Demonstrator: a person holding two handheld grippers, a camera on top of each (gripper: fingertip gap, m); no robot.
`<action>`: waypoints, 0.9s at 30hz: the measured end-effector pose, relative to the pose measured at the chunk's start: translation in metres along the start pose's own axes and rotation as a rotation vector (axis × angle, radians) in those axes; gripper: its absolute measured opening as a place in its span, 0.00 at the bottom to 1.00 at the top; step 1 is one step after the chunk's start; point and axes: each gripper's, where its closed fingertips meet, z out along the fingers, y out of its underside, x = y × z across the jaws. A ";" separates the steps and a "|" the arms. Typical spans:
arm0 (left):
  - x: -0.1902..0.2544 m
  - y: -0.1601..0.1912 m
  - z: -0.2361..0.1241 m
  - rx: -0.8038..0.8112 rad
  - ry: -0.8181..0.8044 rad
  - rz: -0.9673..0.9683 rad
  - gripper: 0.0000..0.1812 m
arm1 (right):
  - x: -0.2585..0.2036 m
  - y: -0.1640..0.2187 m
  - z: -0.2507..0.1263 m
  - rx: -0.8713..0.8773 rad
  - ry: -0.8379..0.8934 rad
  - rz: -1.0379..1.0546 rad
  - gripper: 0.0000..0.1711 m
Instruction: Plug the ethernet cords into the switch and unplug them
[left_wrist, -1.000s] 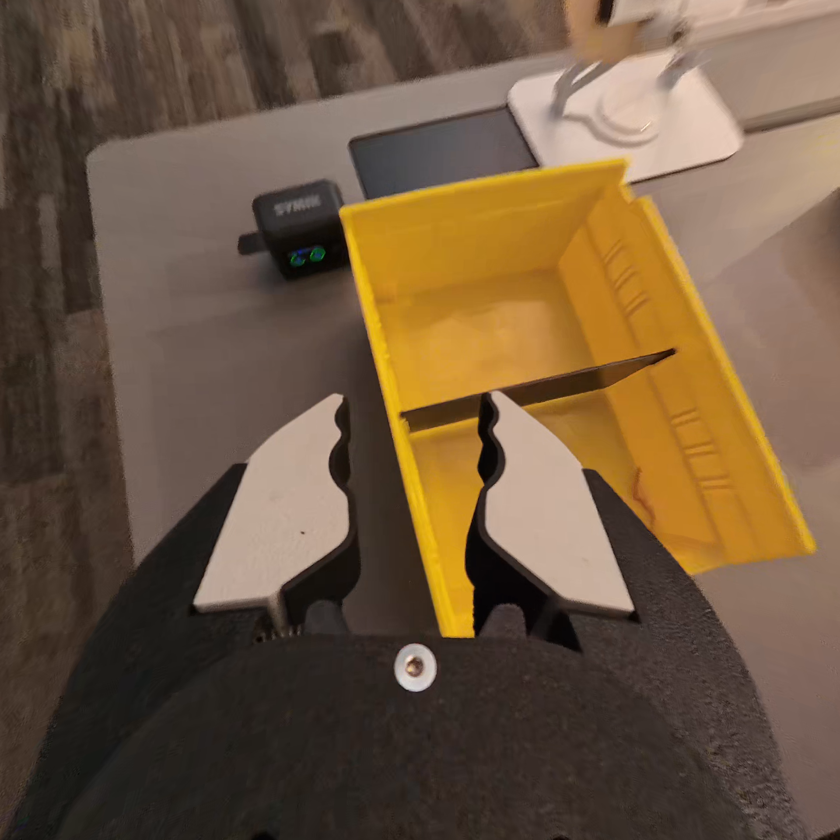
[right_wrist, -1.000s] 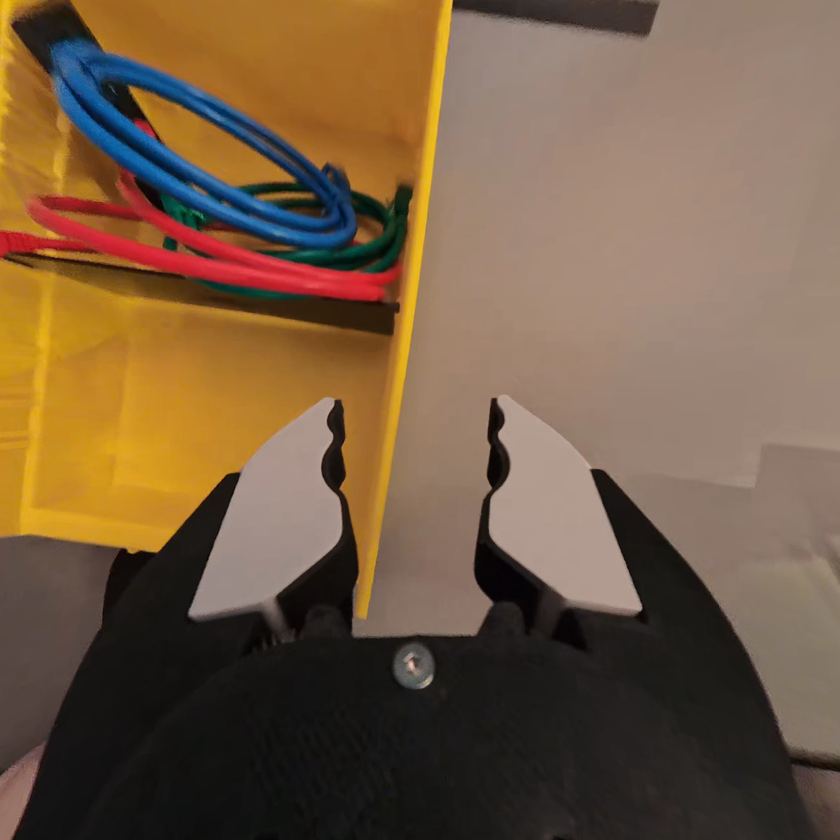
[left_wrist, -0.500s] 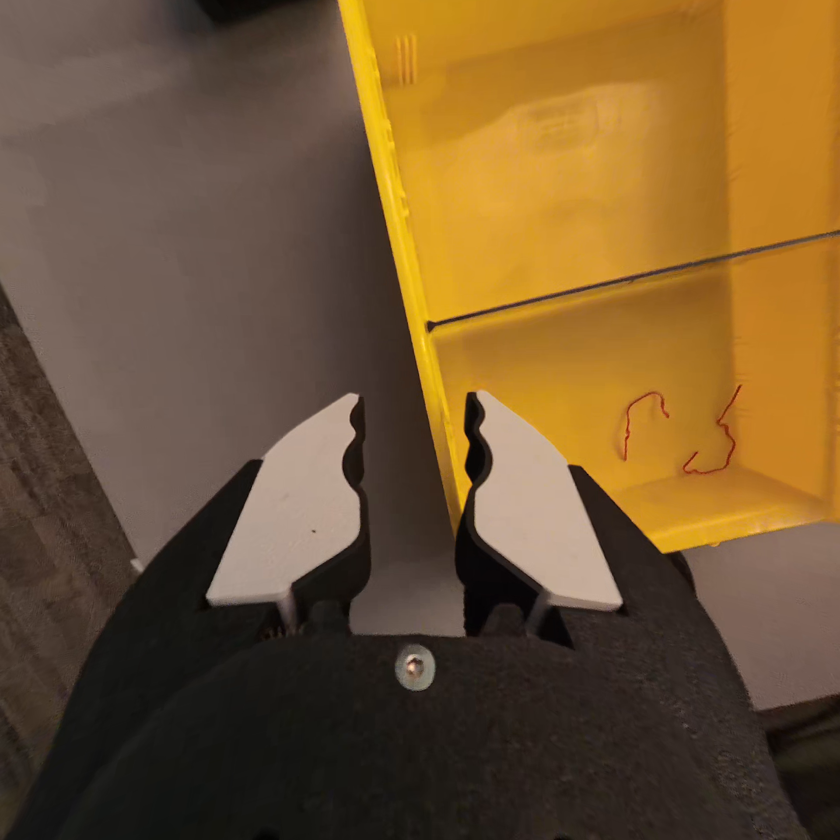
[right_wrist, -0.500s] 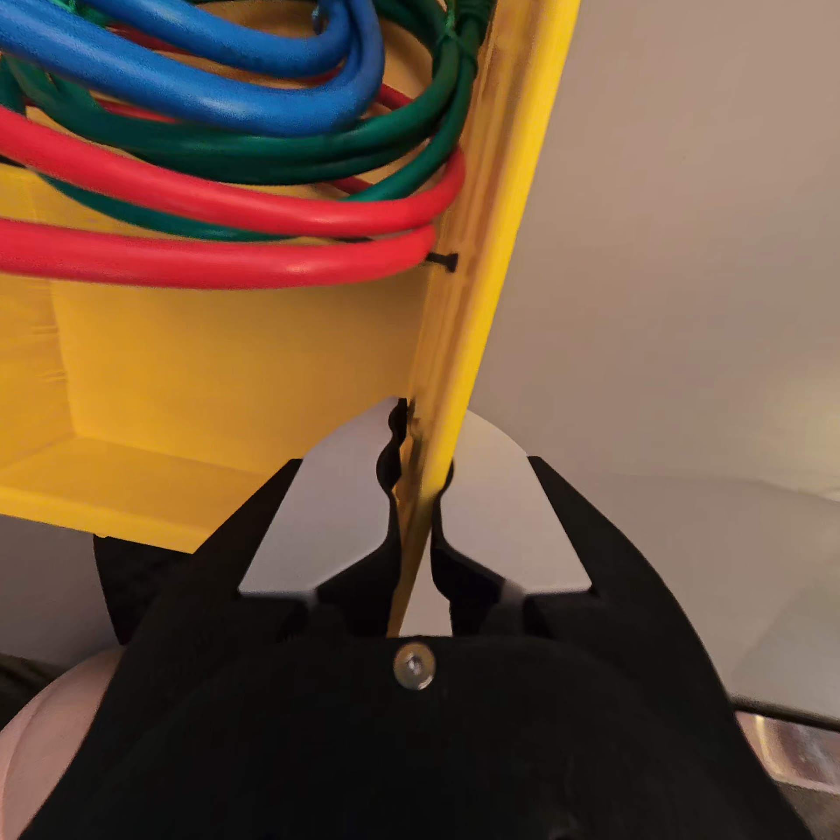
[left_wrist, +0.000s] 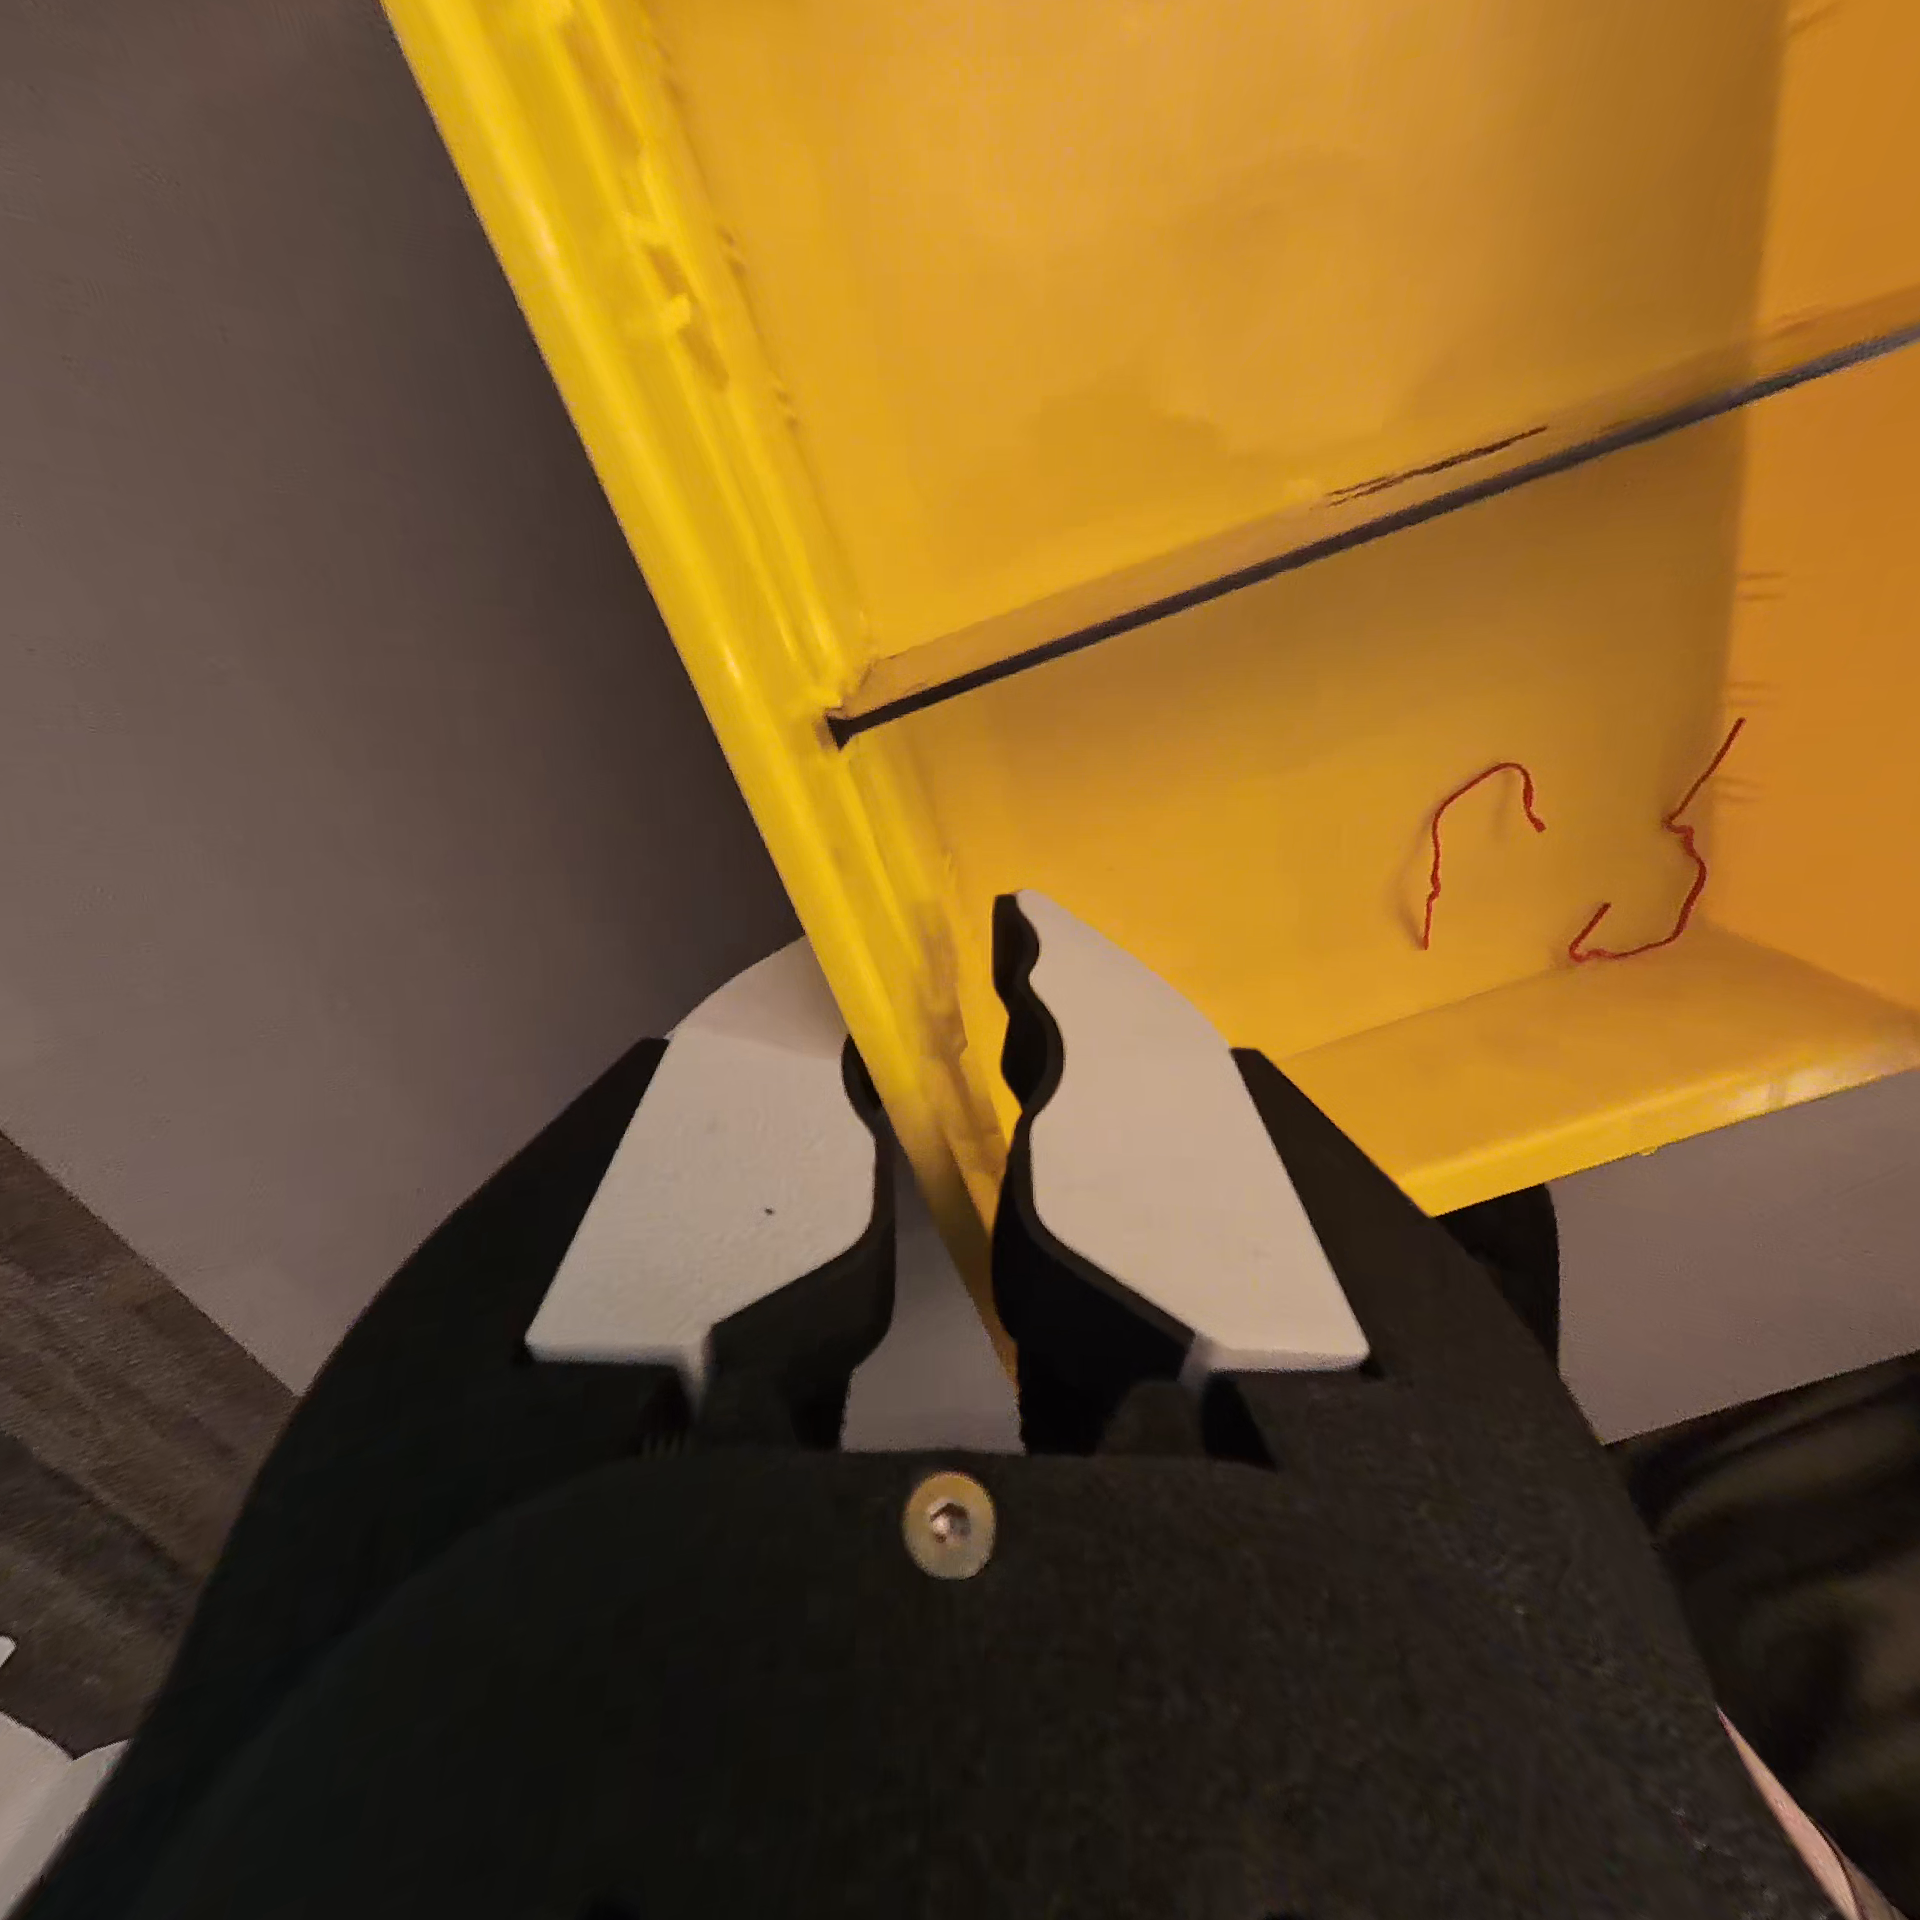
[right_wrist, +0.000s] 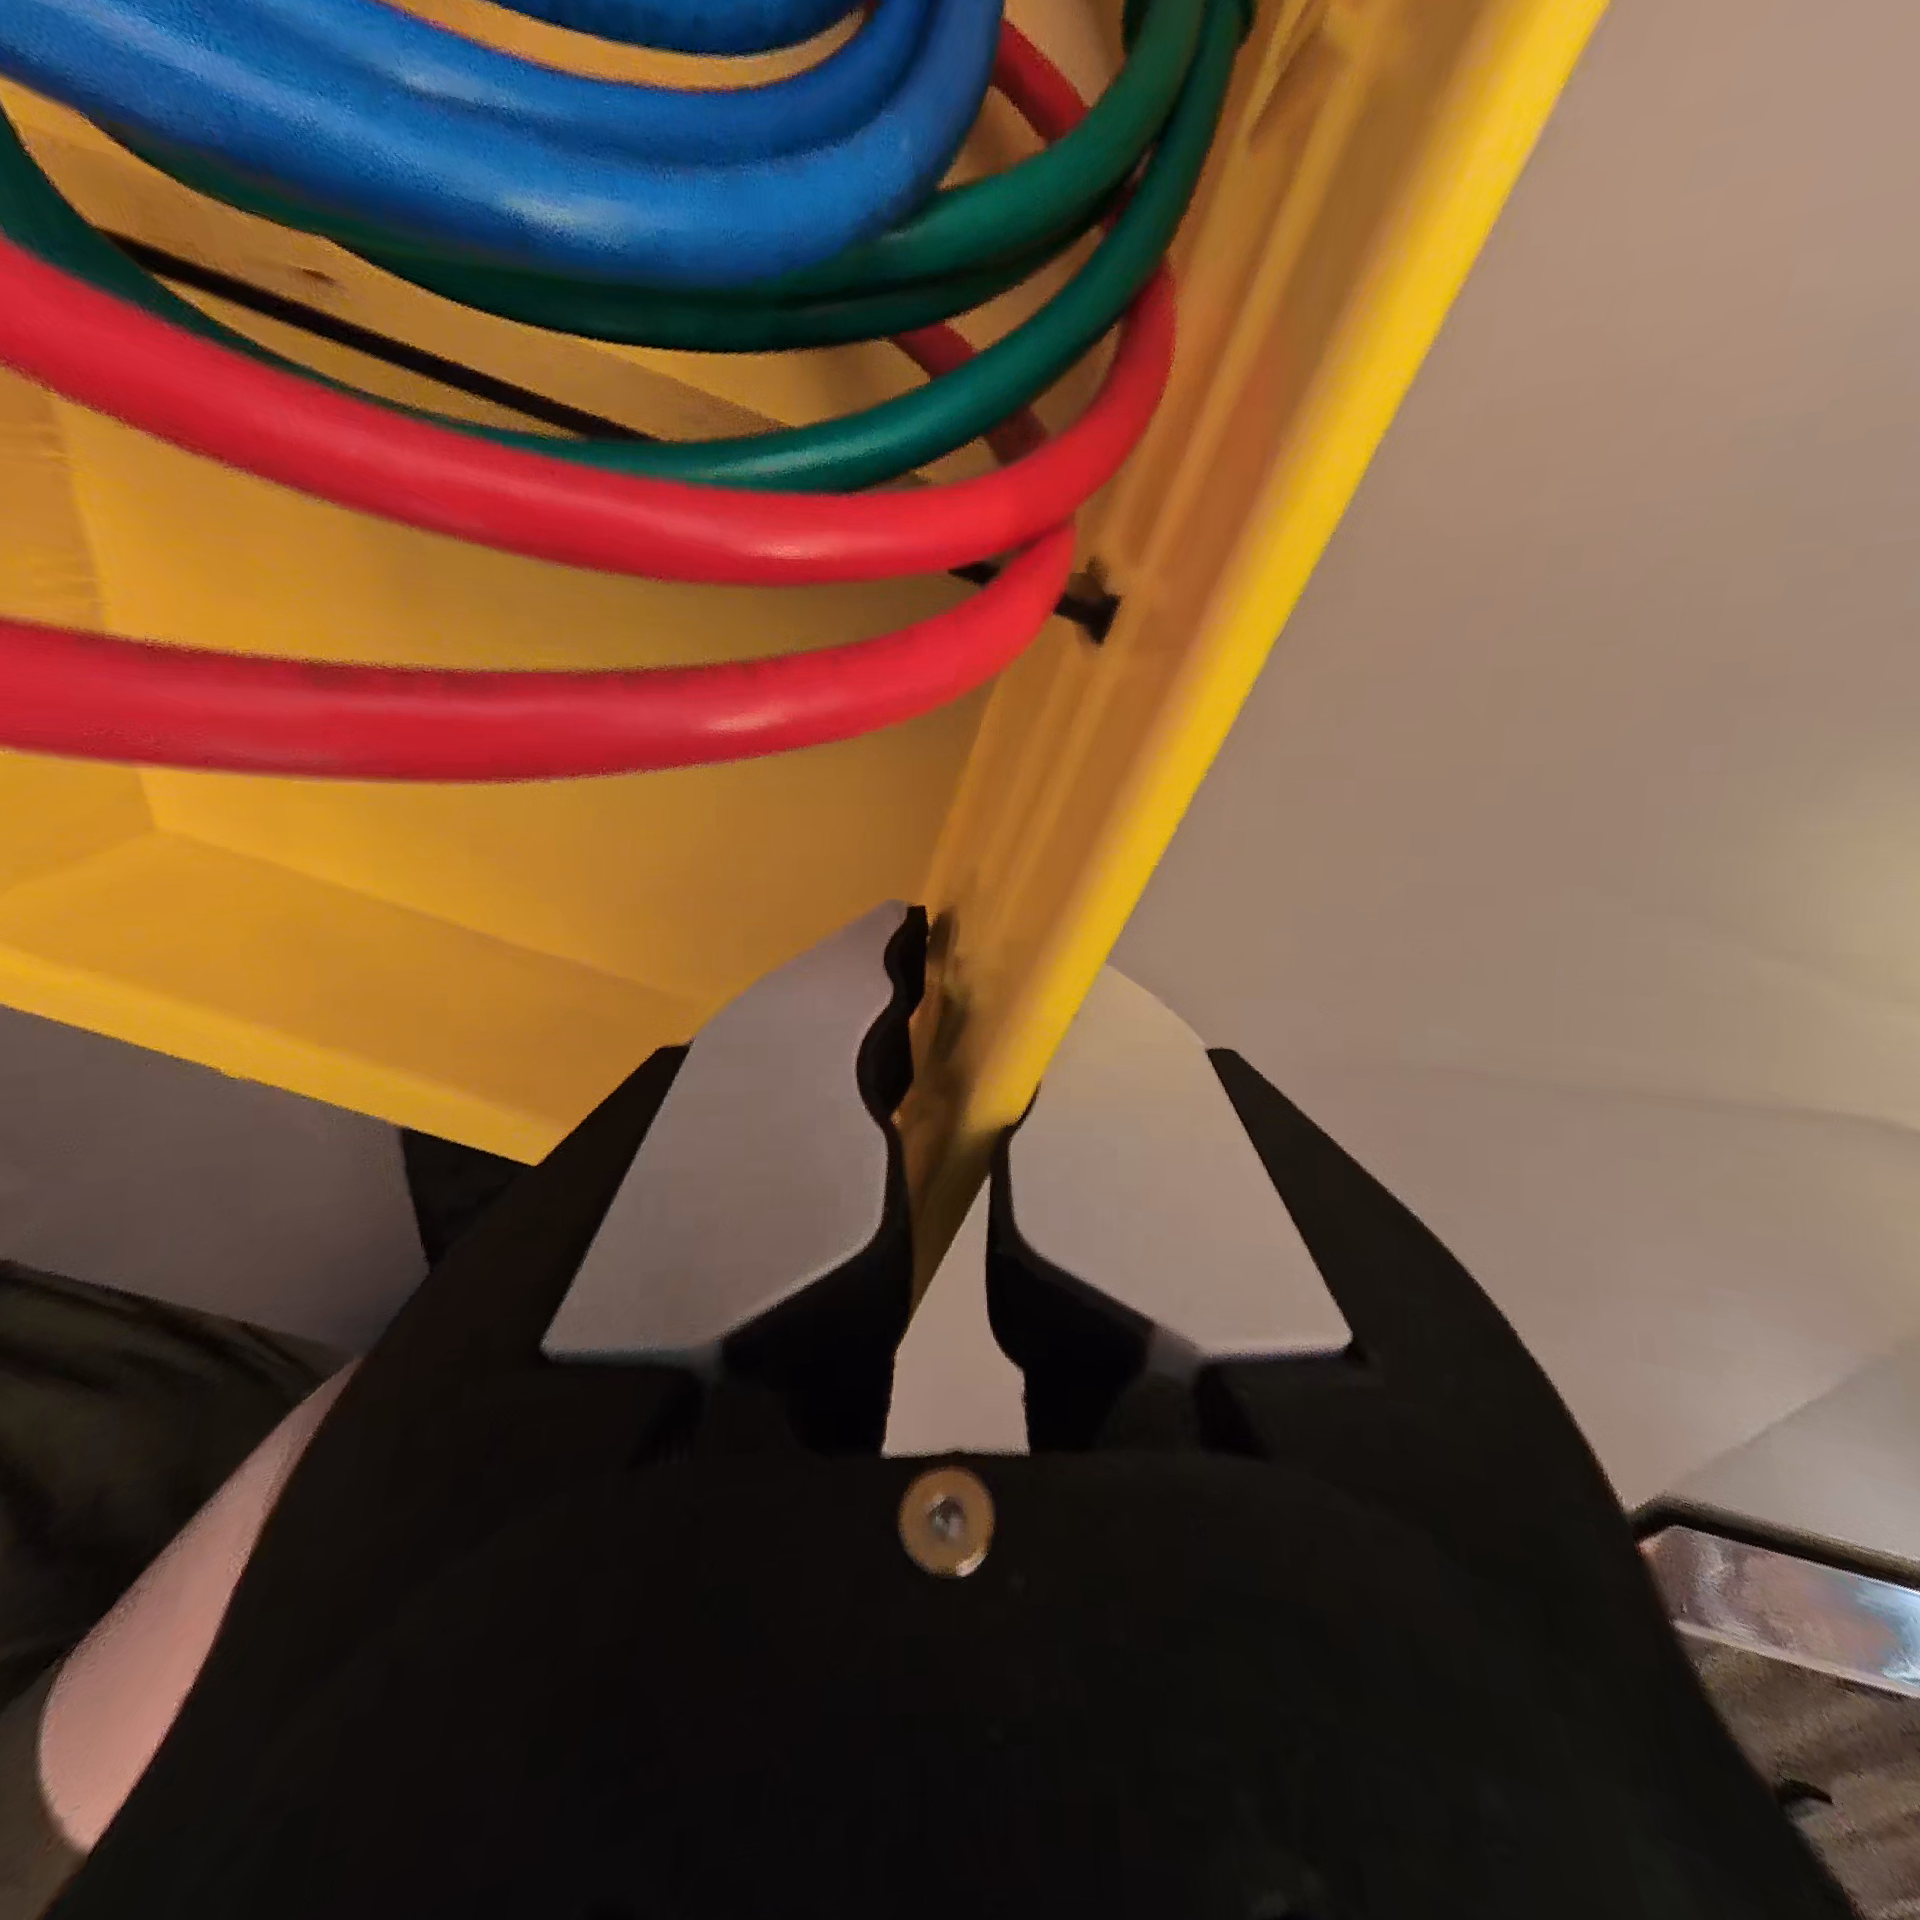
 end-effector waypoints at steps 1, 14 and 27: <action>0.003 0.000 0.000 -0.008 0.005 0.004 0.09 | -0.005 -0.001 0.000 -0.012 -0.008 -0.001 0.05; 0.054 0.000 0.006 -0.163 -0.027 0.095 0.15 | -0.077 -0.019 0.006 -0.175 -0.015 -0.117 0.08; 0.098 -0.004 0.011 -0.228 -0.099 0.165 0.21 | -0.113 -0.026 0.010 -0.249 0.117 -0.225 0.18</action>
